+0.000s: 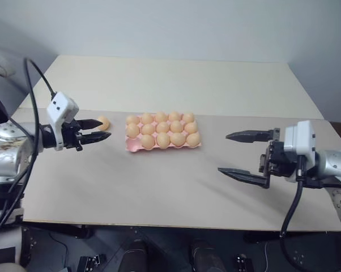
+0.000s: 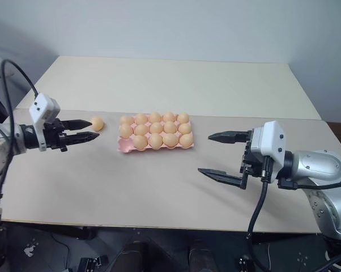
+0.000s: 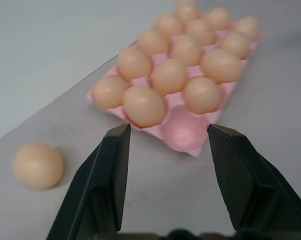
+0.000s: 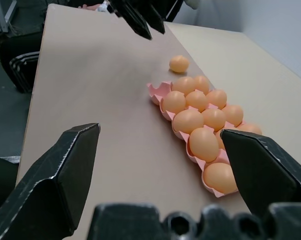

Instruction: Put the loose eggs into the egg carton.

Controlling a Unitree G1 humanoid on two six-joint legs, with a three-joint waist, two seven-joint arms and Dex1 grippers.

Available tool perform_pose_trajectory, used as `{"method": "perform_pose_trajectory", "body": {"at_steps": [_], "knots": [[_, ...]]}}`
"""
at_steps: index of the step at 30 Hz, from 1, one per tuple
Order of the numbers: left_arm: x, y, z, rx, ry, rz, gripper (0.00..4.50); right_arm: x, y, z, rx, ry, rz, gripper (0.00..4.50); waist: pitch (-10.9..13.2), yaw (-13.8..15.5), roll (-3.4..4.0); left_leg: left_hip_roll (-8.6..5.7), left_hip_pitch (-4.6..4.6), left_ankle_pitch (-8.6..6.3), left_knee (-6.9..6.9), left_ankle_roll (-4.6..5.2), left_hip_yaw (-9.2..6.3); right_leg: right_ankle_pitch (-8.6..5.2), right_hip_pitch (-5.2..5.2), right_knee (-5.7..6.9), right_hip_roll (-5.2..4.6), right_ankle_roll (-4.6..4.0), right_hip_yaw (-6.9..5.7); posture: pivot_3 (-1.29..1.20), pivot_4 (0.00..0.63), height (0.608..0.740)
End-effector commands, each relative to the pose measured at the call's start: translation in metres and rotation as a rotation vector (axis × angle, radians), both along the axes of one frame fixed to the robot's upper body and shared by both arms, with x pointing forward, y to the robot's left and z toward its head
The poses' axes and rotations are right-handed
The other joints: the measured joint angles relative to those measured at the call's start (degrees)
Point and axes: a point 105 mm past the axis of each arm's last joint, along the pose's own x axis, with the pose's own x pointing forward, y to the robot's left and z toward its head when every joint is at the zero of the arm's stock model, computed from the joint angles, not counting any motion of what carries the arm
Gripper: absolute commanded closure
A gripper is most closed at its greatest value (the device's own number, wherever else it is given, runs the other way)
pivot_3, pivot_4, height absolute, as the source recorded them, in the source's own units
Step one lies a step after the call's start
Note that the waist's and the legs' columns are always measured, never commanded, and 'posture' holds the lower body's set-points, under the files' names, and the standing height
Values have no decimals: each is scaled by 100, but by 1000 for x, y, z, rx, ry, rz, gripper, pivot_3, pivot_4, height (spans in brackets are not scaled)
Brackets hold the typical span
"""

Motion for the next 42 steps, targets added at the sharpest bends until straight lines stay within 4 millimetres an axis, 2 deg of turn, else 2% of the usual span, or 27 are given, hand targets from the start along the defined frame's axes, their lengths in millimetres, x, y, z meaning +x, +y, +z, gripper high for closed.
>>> {"method": "perform_pose_trajectory", "body": {"at_steps": [1,4,7,10,13,16,17,20,23,24,27,32,36,42], "knots": [[-16,-22,7,3,-19,-125,1902,-4,-5,12,3,-32,9,0,0,0,0,0,-1,0,0,0,0,0,0,-1,0,0,0,0,150,740],[-8,-26,-4,30,-10,-100,1902,-4,-4,14,1,-35,12,0,0,-15,0,0,0,0,0,1,0,0,-1,-2,2,0,0,0,150,740],[15,-25,-16,61,-18,-11,1902,-5,-3,15,3,-38,9,0,0,-13,0,-1,1,0,0,1,0,0,0,-2,2,0,1,0,150,740],[30,-33,-19,37,-32,-1,1902,-6,-3,15,4,-41,5,0,0,-12,-1,-1,-3,0,2,1,-1,0,-2,-3,3,0,0,0,150,740],[36,-42,-17,10,-41,-29,1902,-7,-1,15,8,-43,0,0,0,-15,-1,-1,-7,-1,4,1,-1,1,-4,-3,3,-1,0,0,150,740],[35,-42,-1,-53,-57,-45,1902,-9,0,15,11,-44,-2,0,0,-45,-1,-1,-5,-1,4,1,-2,0,-5,-1,3,-1,0,0,150,740],[37,-34,5,-66,-62,-14,1902,-9,0,14,14,-43,-5,0,0,-50,-1,-1,-4,-1,3,1,-2,0,-5,0,3,-1,0,0,150,740],[45,-10,18,-99,-61,104,1335,-10,1,14,18,-44,-11,0,0,-63,-1,-1,-4,-1,4,2,-4,0,-5,3,4,0,0,0,150,740],[67,21,19,-80,-52,381,412,-10,1,14,23,-43,-12,0,0,-56,-1,-1,-2,-1,4,2,-4,0,-4,3,4,0,0,0,150,740],[77,30,16,-74,-33,490,55,-10,1,14,24,-44,-9,0,0,-47,-1,-1,-2,-1,5,2,-6,0,-3,3,4,0,-1,0,150,740],[93,36,12,-99,-5,618,20,-10,2,14,30,-44,0,0,0,-1,-2,-6,-5,-1,12,2,-12,0,1,1,1,1,-6,0,150,740],[113,23,-4,-104,48,655,20,-8,5,13,39,-50,5,0,0,45,-2,-7,-18,-1,20,2,-20,0,-2,1,0,1,-17,0,150,740],[126,22,-19,-60,60,693,20,-8,6,12,45,-54,3,0,0,49,-2,-7,-29,-1,30,2,-24,0,-6,1,1,1,-22,0,150,740],[133,20,-47,22,97,709,20,-12,7,12,57,-59,-12,0,-1,51,-2,-8,-30,-1,33,3,-28,0,-4,3,1,1,-25,0,150,740]]}}
